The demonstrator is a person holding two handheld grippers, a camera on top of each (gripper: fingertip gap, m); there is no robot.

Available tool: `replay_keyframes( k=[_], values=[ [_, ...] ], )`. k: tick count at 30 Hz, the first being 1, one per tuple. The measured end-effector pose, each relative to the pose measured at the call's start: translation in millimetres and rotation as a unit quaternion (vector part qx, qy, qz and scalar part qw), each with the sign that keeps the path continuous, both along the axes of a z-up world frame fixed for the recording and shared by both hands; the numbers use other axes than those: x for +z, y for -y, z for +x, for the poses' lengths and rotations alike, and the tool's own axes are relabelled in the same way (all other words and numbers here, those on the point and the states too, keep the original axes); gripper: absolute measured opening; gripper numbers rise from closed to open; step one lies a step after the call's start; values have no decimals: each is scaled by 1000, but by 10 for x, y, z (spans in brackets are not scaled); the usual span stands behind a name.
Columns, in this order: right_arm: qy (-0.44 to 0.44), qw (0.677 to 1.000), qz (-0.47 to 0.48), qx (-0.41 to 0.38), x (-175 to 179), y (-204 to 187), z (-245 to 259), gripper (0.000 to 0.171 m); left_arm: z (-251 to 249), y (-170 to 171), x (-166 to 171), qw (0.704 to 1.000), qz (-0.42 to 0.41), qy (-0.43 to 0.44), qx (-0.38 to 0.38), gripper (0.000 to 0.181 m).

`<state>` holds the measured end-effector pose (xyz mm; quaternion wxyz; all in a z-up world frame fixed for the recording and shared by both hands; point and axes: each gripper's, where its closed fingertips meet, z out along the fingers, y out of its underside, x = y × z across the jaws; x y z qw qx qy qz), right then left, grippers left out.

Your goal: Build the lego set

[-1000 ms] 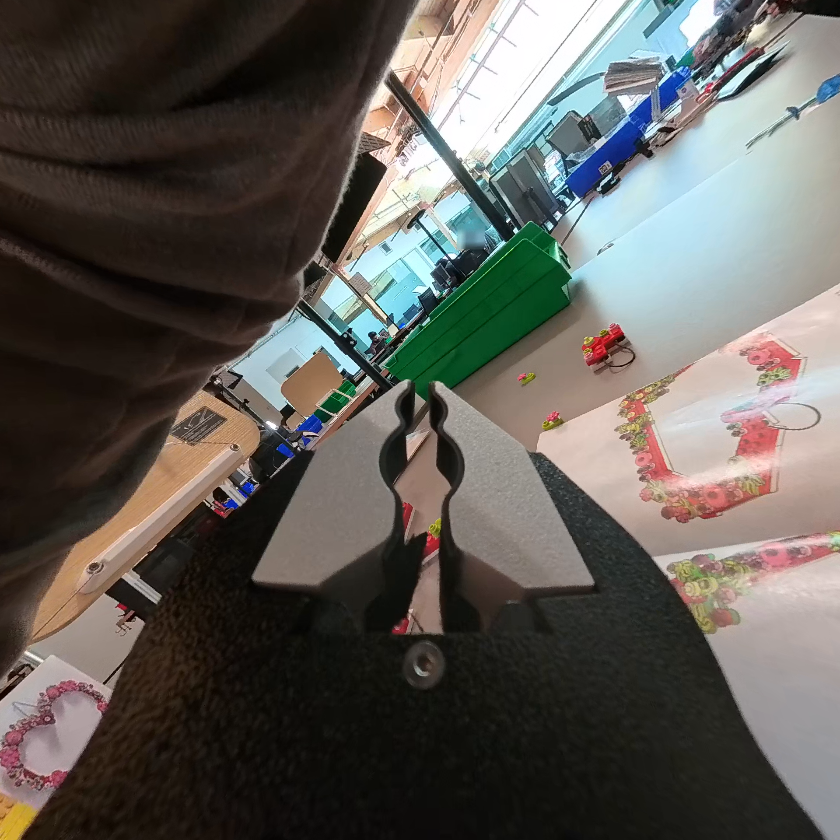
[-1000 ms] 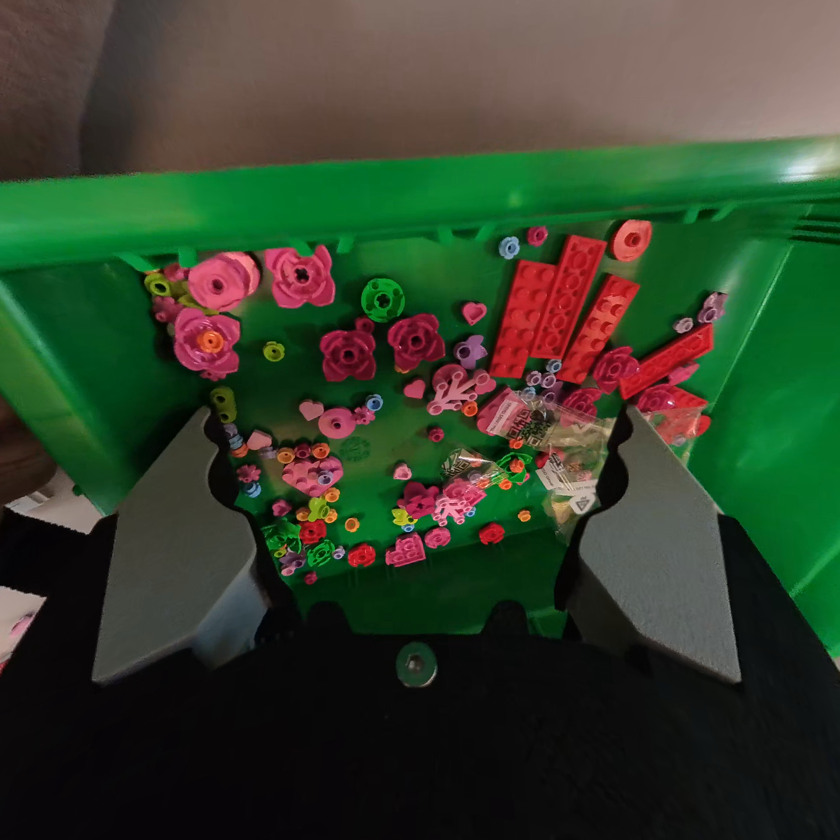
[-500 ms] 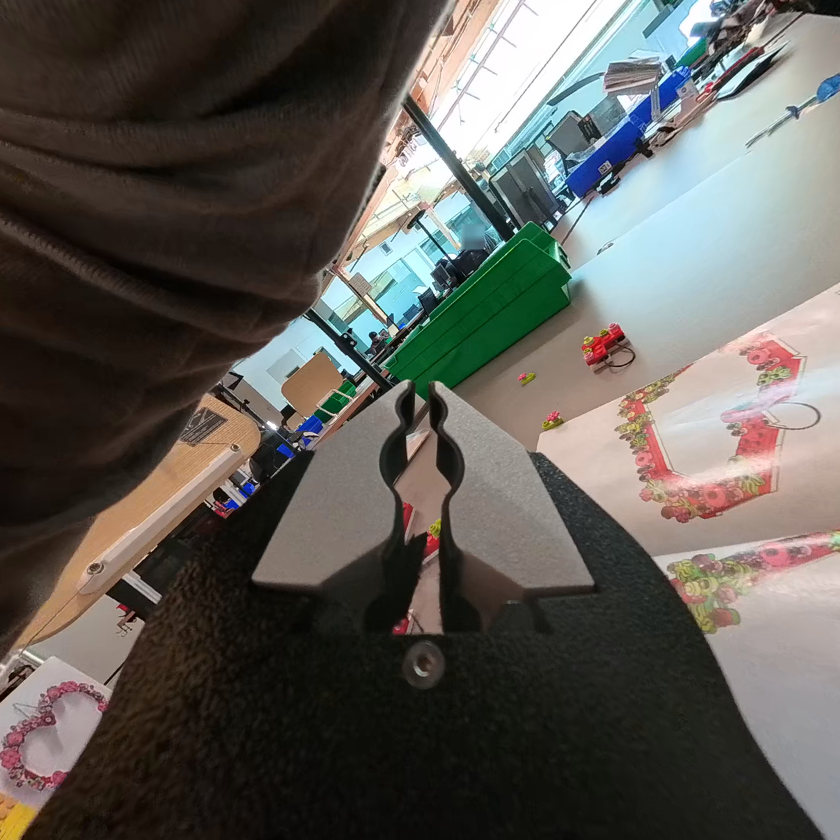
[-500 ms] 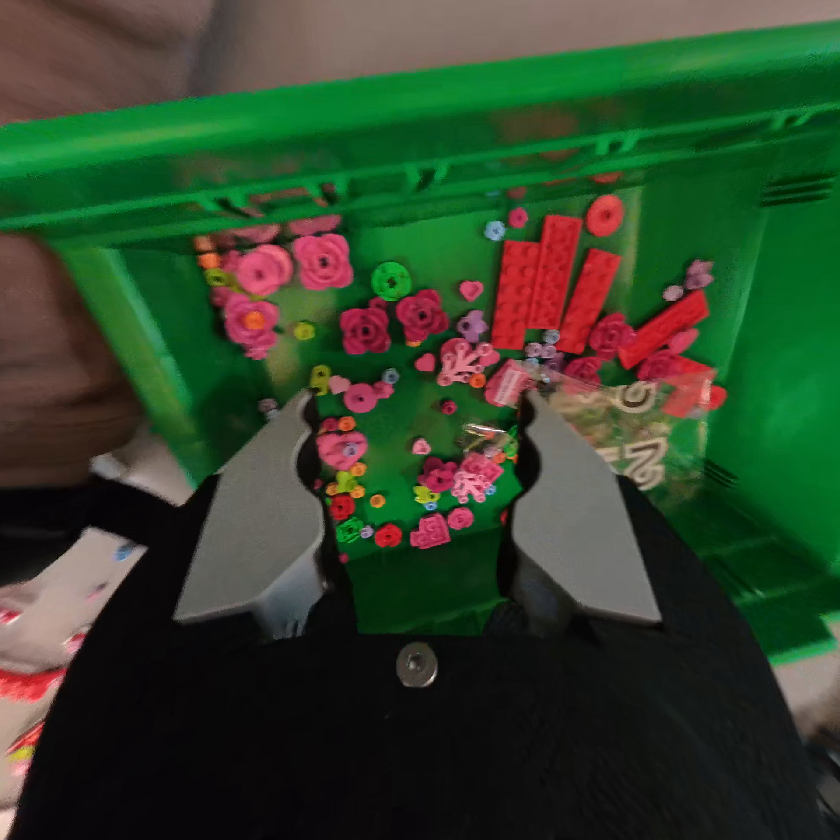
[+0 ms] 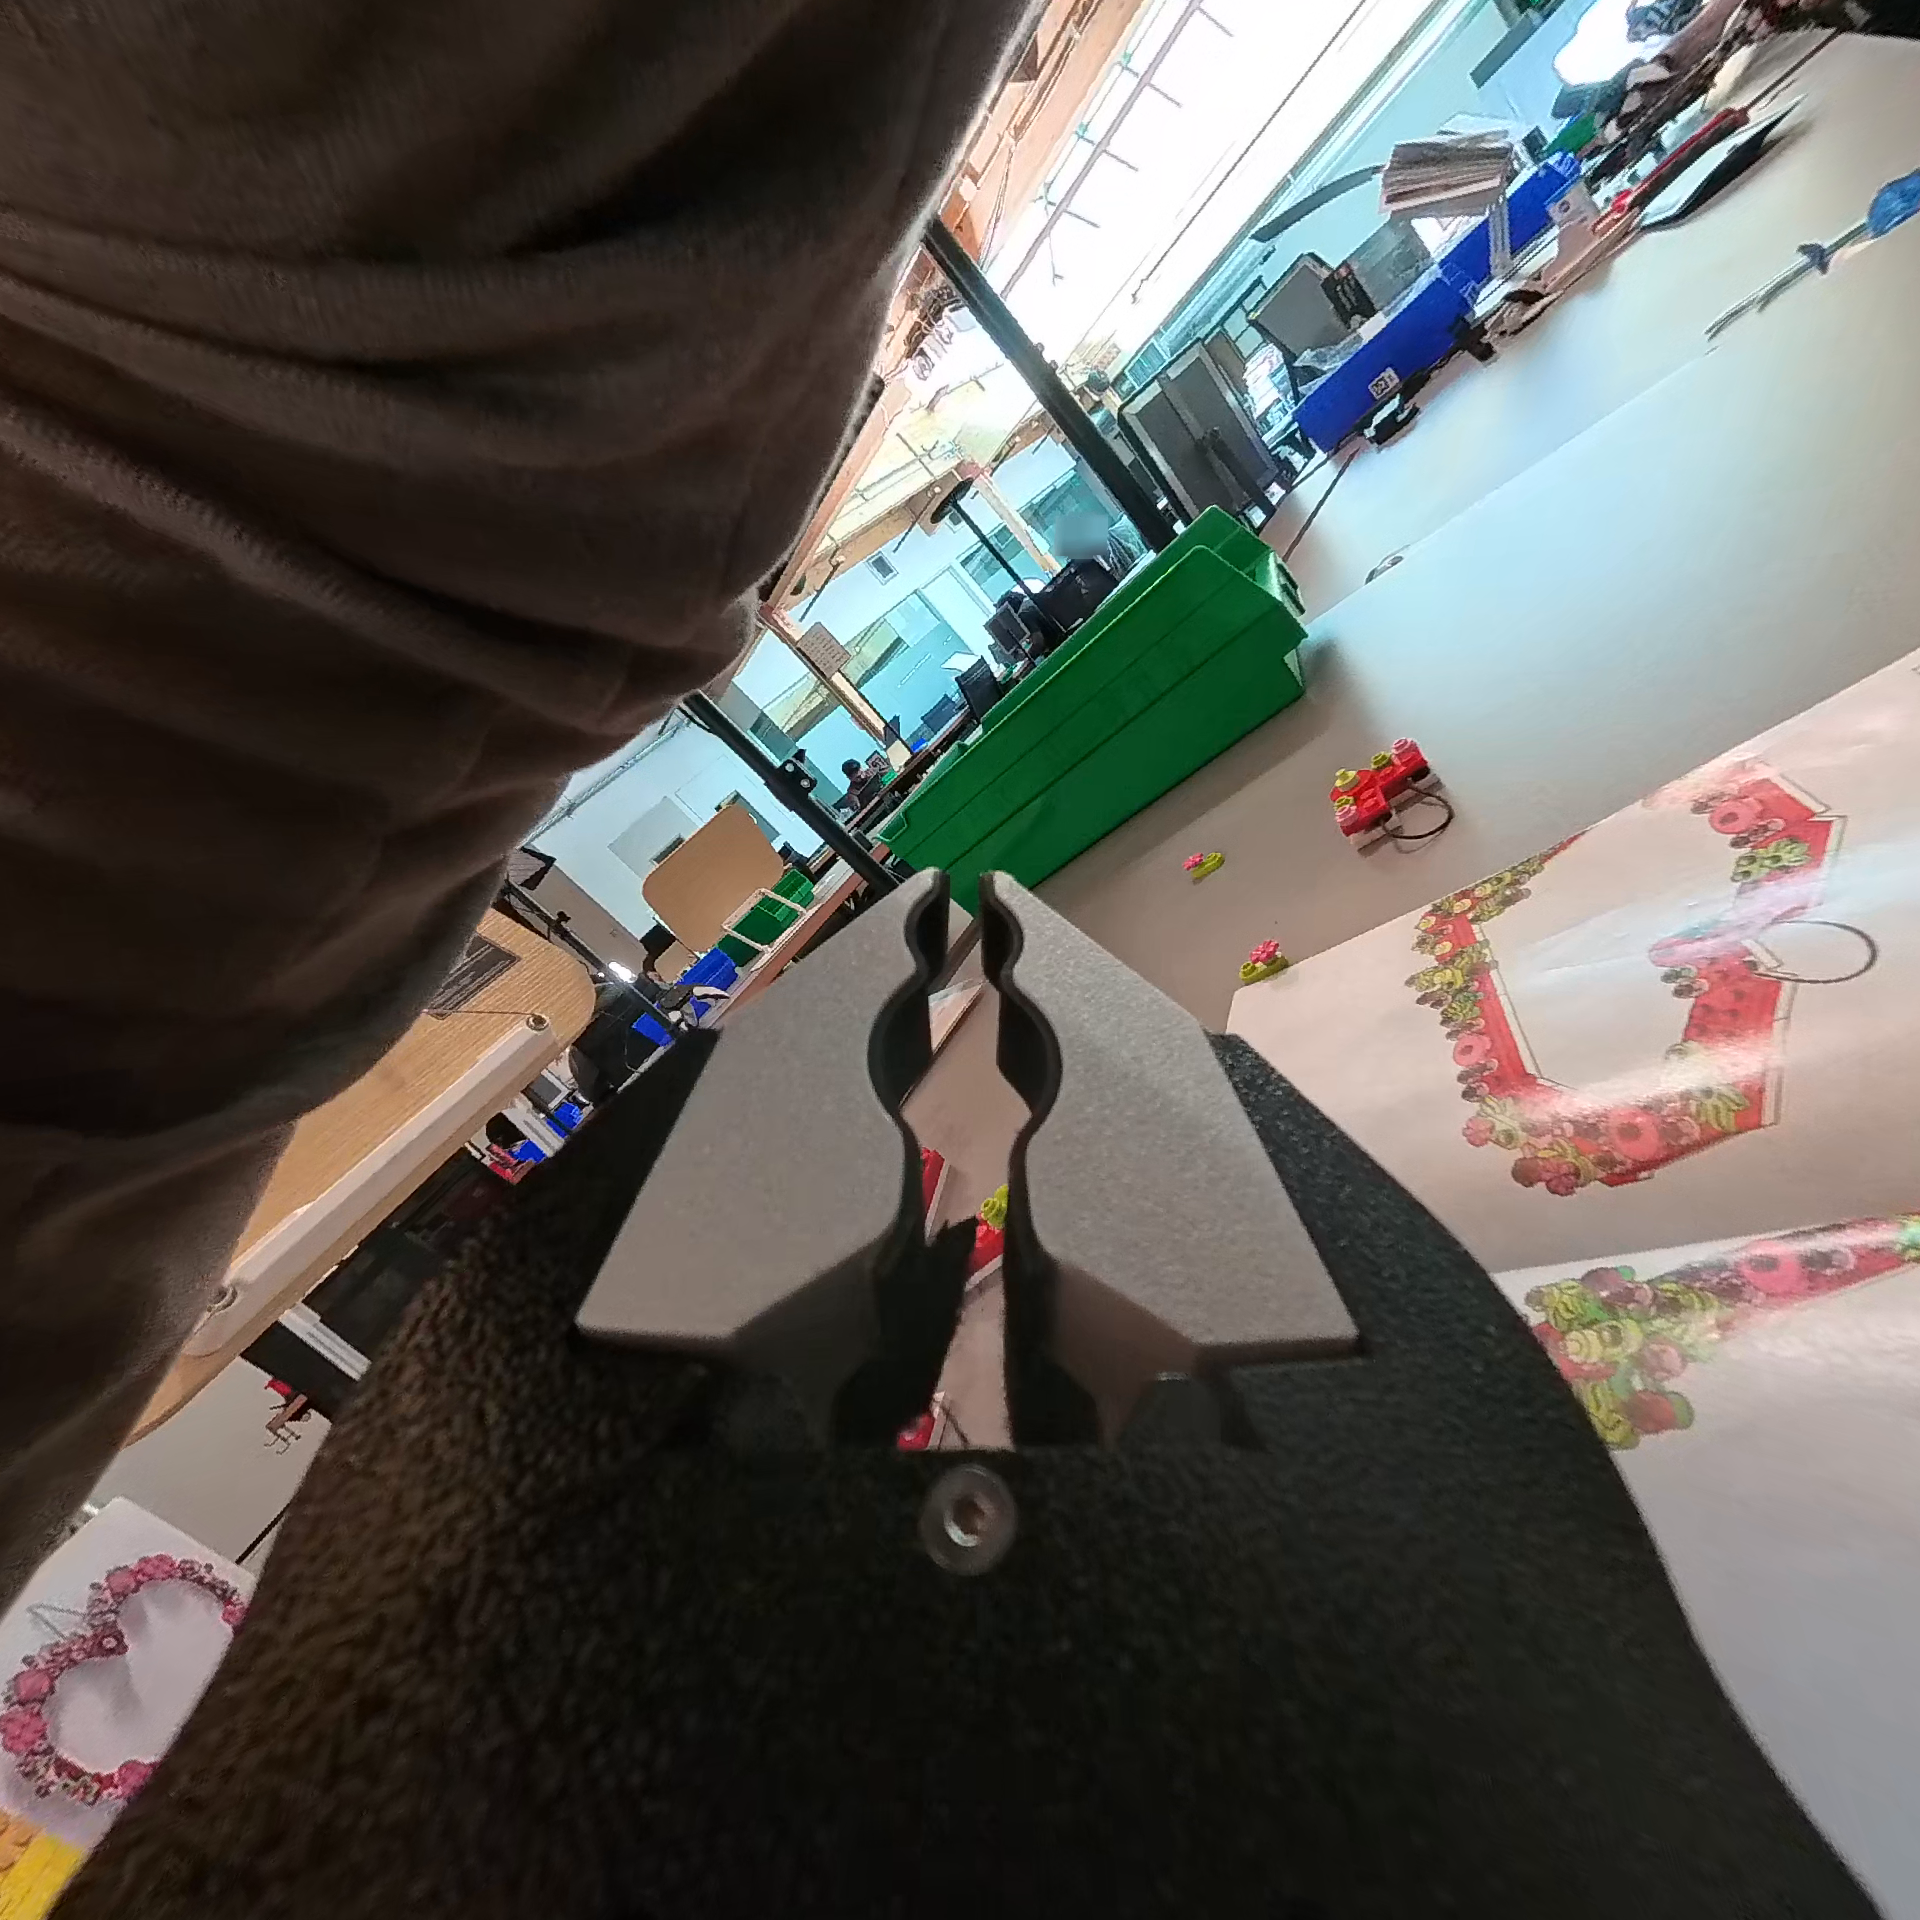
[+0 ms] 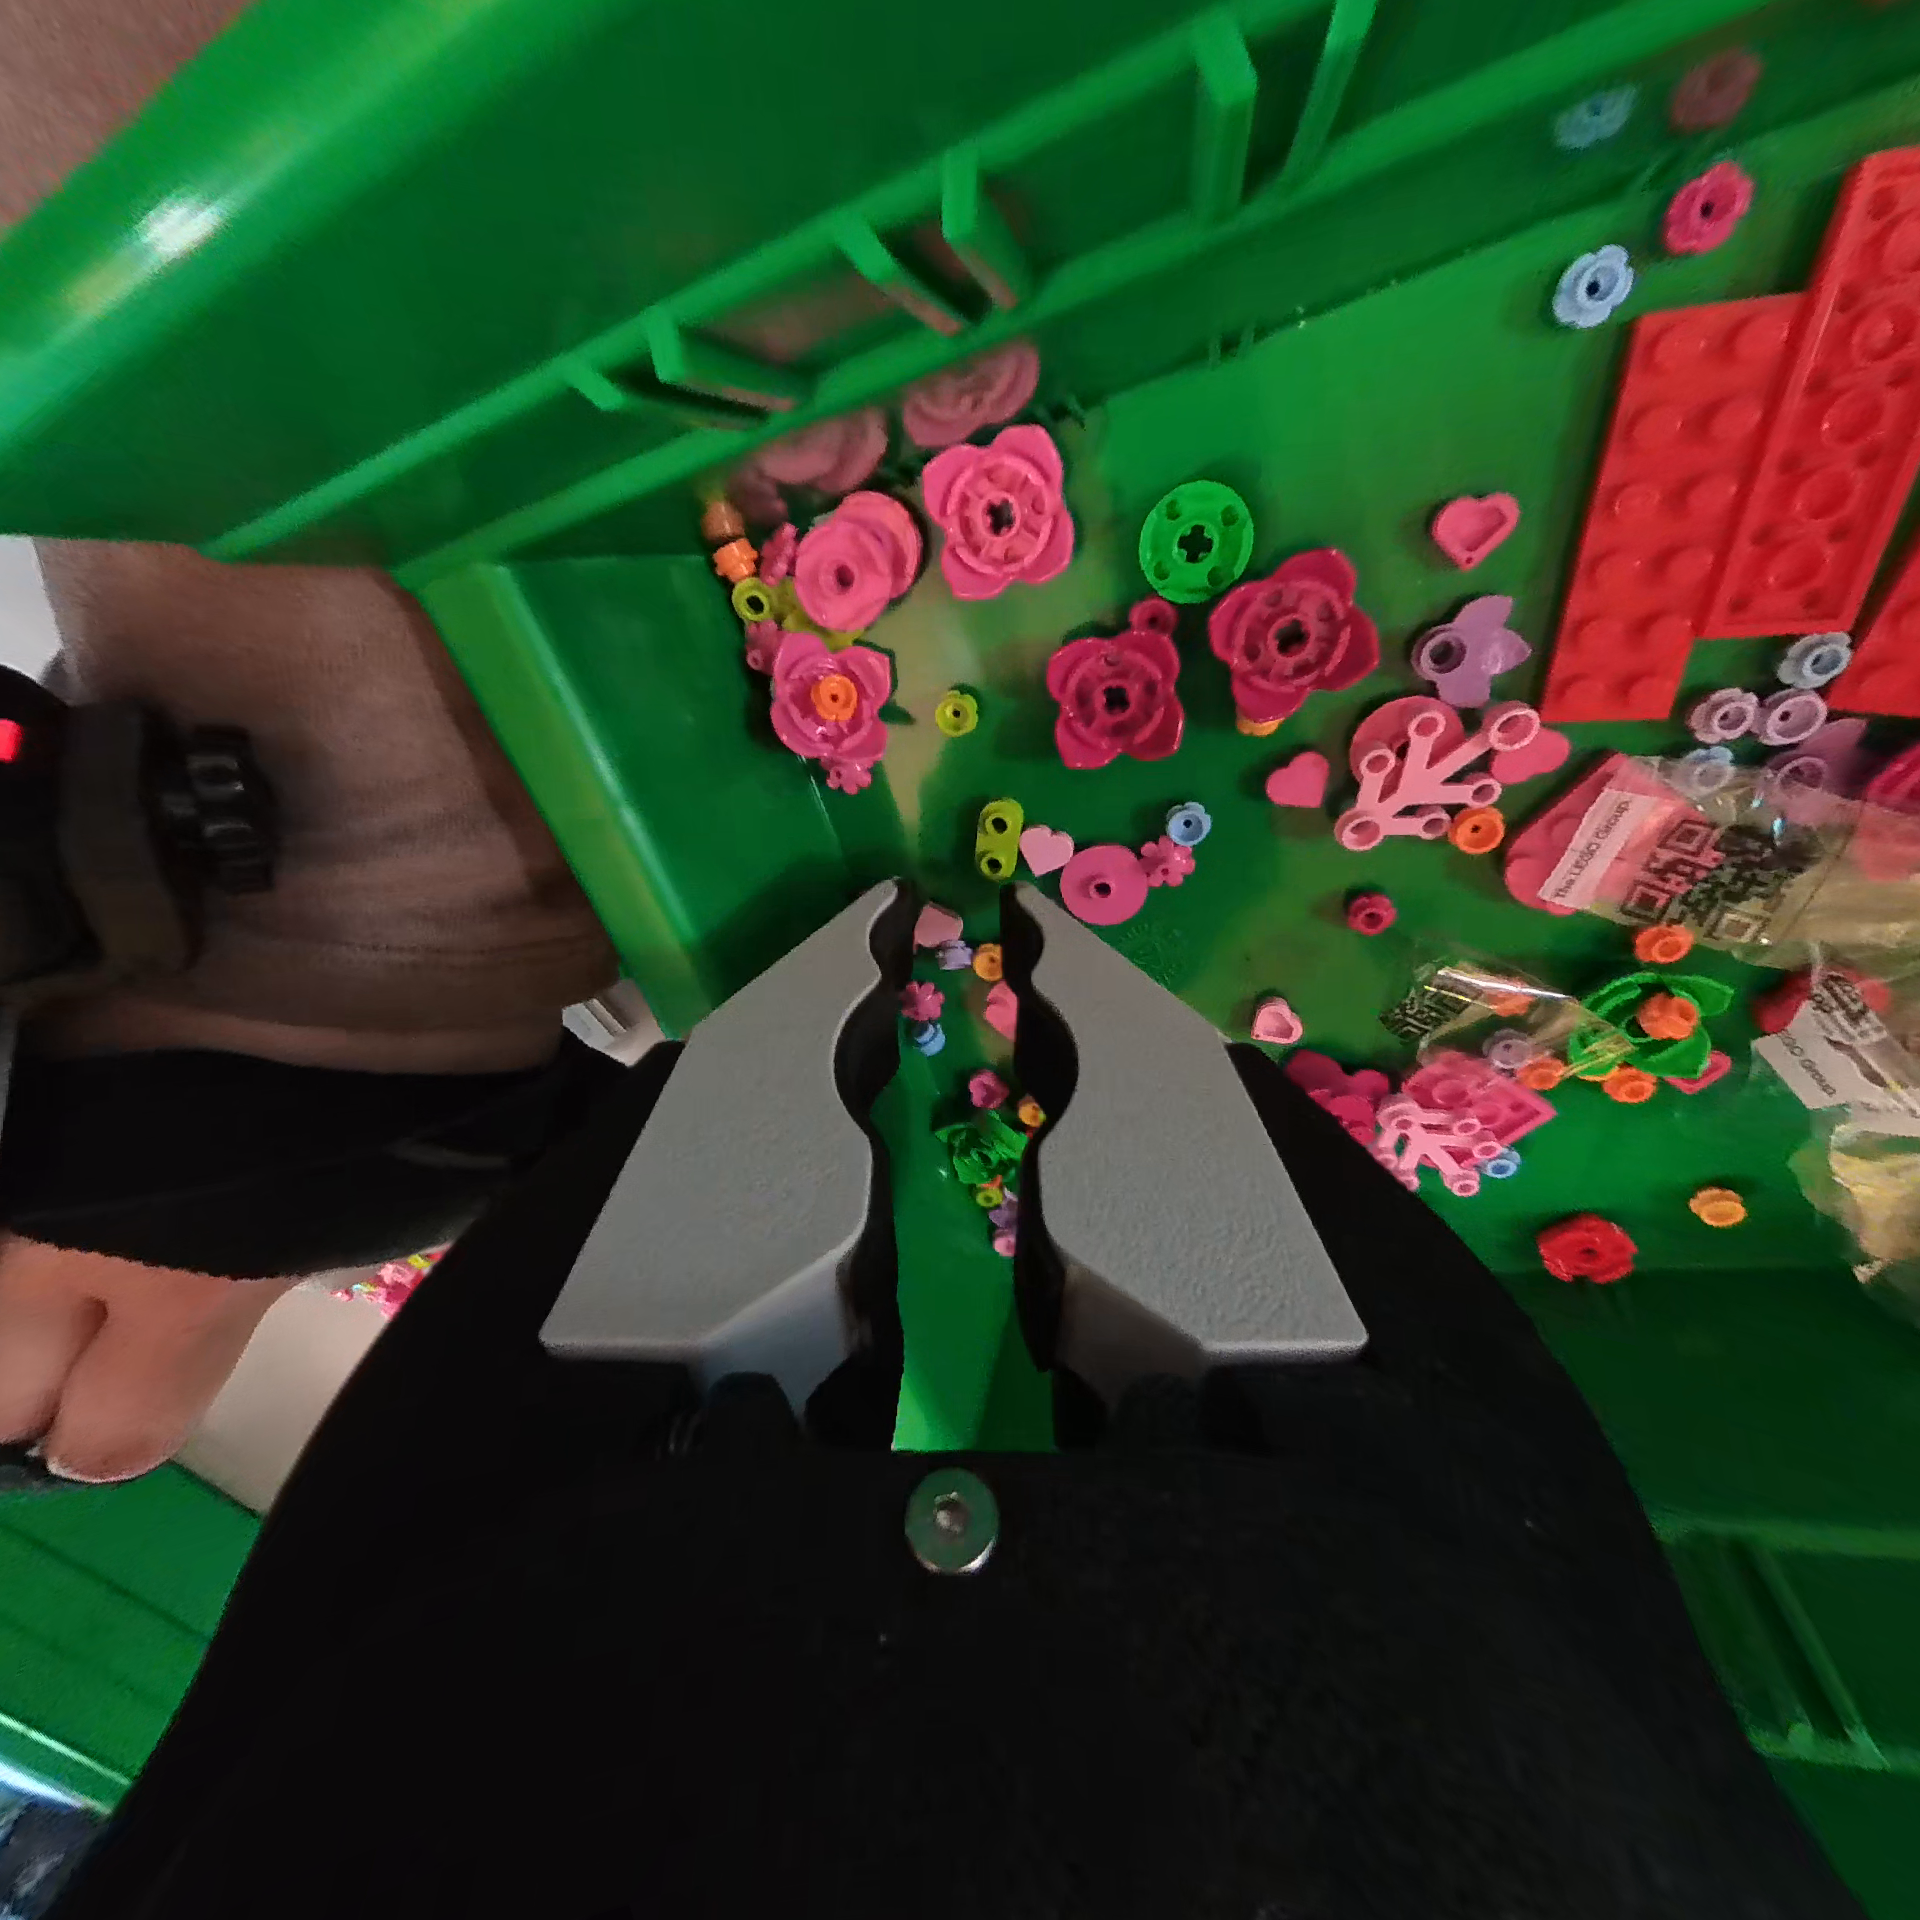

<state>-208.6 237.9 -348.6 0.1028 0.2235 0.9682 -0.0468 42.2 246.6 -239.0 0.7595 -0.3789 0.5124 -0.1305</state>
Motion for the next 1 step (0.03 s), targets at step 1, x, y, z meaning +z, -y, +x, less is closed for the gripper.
replay_keyframes(
  k=[1],
  values=[
    [-2,1000,-1,-3,-6,2,-6,14,0,0,1,1000,0,0,0,3]
  ],
)
